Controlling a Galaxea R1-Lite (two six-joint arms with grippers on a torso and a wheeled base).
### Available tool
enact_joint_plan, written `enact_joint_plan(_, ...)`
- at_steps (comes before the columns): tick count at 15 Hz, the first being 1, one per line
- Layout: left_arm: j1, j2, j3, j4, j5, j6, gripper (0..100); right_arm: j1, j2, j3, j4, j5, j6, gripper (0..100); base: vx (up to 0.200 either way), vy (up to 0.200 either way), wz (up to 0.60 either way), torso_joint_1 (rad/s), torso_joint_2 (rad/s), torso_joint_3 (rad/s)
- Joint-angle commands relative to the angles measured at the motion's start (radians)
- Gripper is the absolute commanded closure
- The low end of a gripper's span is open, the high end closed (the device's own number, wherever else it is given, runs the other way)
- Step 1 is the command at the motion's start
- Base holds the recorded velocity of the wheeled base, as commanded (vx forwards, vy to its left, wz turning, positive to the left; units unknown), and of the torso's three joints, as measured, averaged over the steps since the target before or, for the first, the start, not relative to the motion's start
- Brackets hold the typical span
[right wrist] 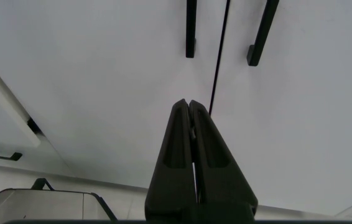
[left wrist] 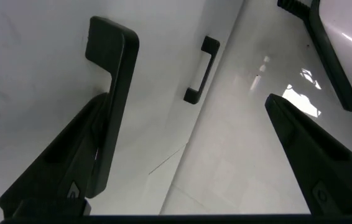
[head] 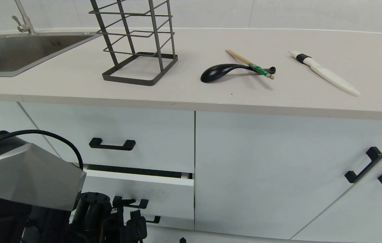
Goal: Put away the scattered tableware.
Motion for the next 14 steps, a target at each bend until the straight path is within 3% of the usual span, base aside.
enact_joint_plan(1,-0.004,-0.050,0.033,-0.008,0.003,0.003,0,0.000,0.001,0.000,0.000,0.000,0.000,100,0.000,0.000,0.00,0.000,0.00,0.000)
enact_joint_plan(4,-0.035,-0.114,0.034,0.007,-0.009,0.003,0,0.000,0.001,0.000,0.000,0.000,0.000,100,0.000,0.000,0.00,0.000,0.00,0.000)
enact_joint_plan(8,-0.131,-0.199,0.034,0.024,-0.010,-0.005,0,0.000,0.001,0.000,0.000,0.000,0.000,100,0.000,0.000,0.00,0.000,0.00,0.000)
enact_joint_plan(11,-0.286,-0.304,0.034,0.124,-0.010,-0.060,0,0.000,0.001,0.000,0.000,0.000,0.000,100,0.000,0.000,0.00,0.000,0.00,0.000)
enact_joint_plan(14,-0.383,-0.424,0.034,0.195,-0.009,-0.112,0,0.000,0.001,0.000,0.000,0.000,0.000,100,0.000,0.000,0.00,0.000,0.00,0.000)
